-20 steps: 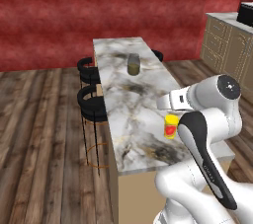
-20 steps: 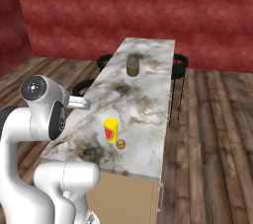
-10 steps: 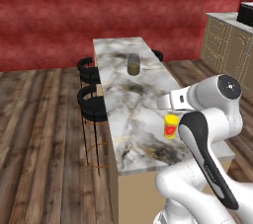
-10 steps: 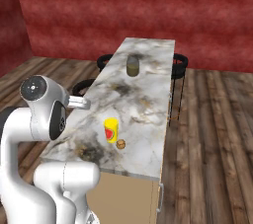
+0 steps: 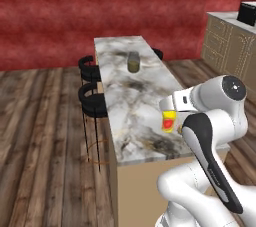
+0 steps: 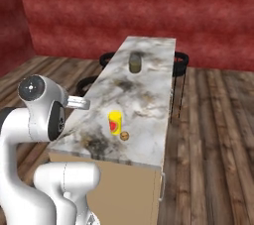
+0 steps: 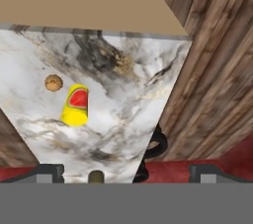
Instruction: Open the cabinet directly in front. Then move the beer and the cup to the dining counter with the jar on it.
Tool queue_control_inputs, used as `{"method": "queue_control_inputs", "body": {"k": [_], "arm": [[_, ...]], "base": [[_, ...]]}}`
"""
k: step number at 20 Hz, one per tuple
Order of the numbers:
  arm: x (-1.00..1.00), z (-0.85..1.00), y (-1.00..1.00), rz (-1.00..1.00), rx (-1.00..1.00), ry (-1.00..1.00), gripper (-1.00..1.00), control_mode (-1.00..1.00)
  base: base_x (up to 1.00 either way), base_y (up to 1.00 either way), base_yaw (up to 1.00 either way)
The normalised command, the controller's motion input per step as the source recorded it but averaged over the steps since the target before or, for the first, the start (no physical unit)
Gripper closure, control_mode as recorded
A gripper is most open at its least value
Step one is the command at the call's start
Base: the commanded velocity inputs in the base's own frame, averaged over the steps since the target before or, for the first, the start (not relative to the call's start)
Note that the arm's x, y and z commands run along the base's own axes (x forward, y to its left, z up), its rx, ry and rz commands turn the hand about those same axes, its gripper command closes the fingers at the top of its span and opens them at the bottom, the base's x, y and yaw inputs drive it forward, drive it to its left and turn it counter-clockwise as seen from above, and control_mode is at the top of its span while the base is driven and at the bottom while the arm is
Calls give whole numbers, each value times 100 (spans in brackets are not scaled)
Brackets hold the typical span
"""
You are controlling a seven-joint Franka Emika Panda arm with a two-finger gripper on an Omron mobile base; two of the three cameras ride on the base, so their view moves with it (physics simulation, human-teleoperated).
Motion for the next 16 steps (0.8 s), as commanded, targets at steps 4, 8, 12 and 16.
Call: {"method": "queue_control_inputs", "body": {"k": [4,8,12,16], "arm": [[0,0,0,0,0,0,-100,100],[0,0,0,0,0,0,-100,100],[0,0,0,0,0,0,-100,100],[0,0,0,0,0,0,-100,100]], "base": [[-37,0,5],[-17,2,20],[-9,4,34],[-3,7,37]]}}
